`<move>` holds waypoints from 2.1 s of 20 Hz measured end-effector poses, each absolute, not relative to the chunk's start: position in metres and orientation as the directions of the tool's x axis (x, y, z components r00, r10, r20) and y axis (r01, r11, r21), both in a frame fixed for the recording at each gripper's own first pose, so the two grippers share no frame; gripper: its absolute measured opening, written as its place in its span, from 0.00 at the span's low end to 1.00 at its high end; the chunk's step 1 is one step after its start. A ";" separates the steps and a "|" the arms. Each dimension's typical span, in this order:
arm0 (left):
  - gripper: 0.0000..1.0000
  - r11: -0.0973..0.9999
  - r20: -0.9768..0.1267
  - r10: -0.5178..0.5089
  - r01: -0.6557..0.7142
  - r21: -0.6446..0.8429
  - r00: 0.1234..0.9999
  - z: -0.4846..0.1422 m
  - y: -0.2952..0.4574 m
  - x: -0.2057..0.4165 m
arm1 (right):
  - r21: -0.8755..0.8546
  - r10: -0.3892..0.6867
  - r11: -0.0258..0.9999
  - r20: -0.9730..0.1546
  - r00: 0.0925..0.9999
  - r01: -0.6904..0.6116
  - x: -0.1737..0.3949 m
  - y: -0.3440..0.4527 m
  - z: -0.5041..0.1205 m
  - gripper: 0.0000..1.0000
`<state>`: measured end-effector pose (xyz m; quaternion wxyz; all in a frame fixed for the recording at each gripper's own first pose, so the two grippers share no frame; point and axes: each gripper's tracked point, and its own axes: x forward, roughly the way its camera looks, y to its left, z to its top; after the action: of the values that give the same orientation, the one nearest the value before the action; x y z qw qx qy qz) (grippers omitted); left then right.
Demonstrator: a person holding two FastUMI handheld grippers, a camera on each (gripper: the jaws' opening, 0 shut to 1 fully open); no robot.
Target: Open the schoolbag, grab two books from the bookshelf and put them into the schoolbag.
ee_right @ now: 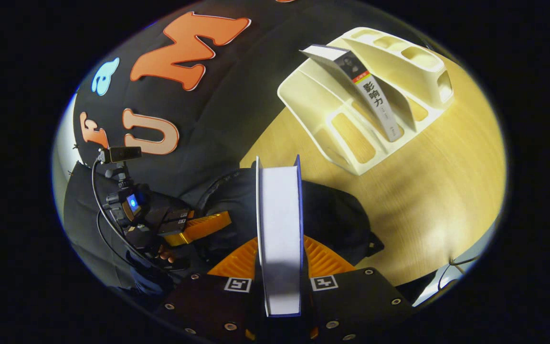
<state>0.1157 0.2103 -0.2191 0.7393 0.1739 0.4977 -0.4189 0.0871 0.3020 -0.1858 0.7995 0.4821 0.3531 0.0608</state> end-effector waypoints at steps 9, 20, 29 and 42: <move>0.06 0.622 -0.862 -0.474 0.761 -0.186 0.177 -0.214 0.206 0.116 | 0.887 0.492 0.384 -0.431 0.757 0.256 0.136 0.351 -0.237 0.30; 0.05 0.632 -0.842 -0.508 0.743 -0.220 0.182 -0.207 0.206 0.111 | 0.886 0.504 0.372 -0.444 0.740 0.278 0.174 0.414 -0.262 0.36; 0.06 0.664 -0.844 -0.507 0.703 -0.254 0.174 -0.214 0.209 0.110 | 0.671 0.391 0.678 -0.675 0.625 0.300 0.120 0.344 -0.278 0.99; 0.06 0.731 -0.866 -0.448 0.649 -0.211 0.223 -0.225 0.203 0.116 | 0.401 0.201 0.891 -0.769 0.606 0.213 0.104 0.180 -0.201 0.99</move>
<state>0.1156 0.2028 -0.2249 0.7759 0.0977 0.5133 -0.3534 0.1044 0.1797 -0.2009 0.8653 0.2335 0.4436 -0.0035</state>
